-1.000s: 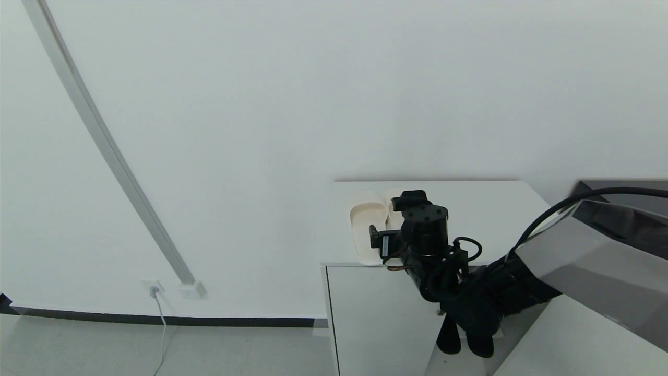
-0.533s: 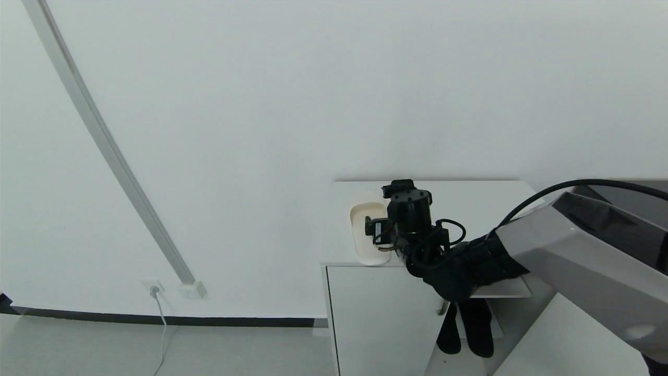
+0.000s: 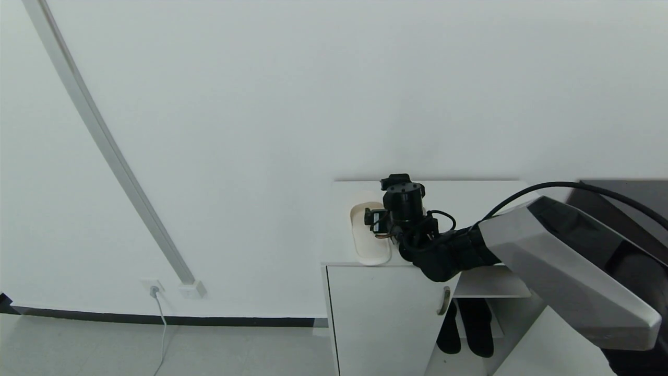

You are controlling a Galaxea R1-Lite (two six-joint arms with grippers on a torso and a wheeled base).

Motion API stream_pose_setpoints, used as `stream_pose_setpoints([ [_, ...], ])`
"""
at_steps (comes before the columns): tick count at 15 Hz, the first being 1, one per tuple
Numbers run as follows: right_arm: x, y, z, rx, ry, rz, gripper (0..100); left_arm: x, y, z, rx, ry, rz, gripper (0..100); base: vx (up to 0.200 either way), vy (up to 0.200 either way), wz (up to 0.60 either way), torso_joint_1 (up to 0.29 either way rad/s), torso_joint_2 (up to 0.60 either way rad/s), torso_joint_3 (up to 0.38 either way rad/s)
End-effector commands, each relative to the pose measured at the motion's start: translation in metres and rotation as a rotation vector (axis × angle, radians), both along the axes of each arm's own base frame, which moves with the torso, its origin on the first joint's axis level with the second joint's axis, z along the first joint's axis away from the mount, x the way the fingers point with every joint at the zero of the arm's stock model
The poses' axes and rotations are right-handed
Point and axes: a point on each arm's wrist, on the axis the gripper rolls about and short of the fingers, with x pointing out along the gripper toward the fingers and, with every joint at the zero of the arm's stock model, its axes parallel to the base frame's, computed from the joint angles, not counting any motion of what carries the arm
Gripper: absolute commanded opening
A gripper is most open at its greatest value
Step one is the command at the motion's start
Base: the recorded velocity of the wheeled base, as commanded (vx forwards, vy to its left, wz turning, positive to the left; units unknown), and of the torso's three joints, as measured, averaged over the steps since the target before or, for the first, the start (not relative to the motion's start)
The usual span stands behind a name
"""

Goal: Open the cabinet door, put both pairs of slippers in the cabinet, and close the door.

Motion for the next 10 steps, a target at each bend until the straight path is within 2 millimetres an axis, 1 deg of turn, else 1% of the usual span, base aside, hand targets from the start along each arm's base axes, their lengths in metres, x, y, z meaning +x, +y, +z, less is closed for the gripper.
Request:
stream_pose_setpoints([
  [1,0.005,0.001,-0.008,-0.004,0.005,-0.003,100,0.0,0.0,0.0,0.0,0.001,0.001,0,0.0,0.0,0.0,0.0,0.0,0.0],
  [2,0.008,0.001,-0.005,0.004,-0.006,-0.007,0,0.0,0.0,0.0,0.0,0.001,0.001,0,0.0,0.0,0.0,0.0,0.0,0.0],
  [4,0.009,0.002,0.0,0.016,-0.019,0.002,0,0.0,0.0,0.0,0.0,0.001,0.001,0,0.0,0.0,0.0,0.0,0.0,0.0],
  [8,0.011,0.003,-0.004,0.011,-0.01,0.008,0,0.0,0.0,0.0,-0.001,0.001,0.003,0,0.0,0.0,0.0,0.0,0.0,0.0],
  [9,0.01,0.001,0.002,0.022,-0.019,0.004,0,0.0,0.0,0.0,0.0,0.001,0.003,0,0.0,0.0,0.0,0.0,0.0,0.0],
  [10,0.009,-0.005,0.01,0.028,-0.025,-0.006,0,0.0,0.0,0.0,-0.001,0.001,0.003,0,0.0,0.0,0.0,0.0,0.0,0.0],
])
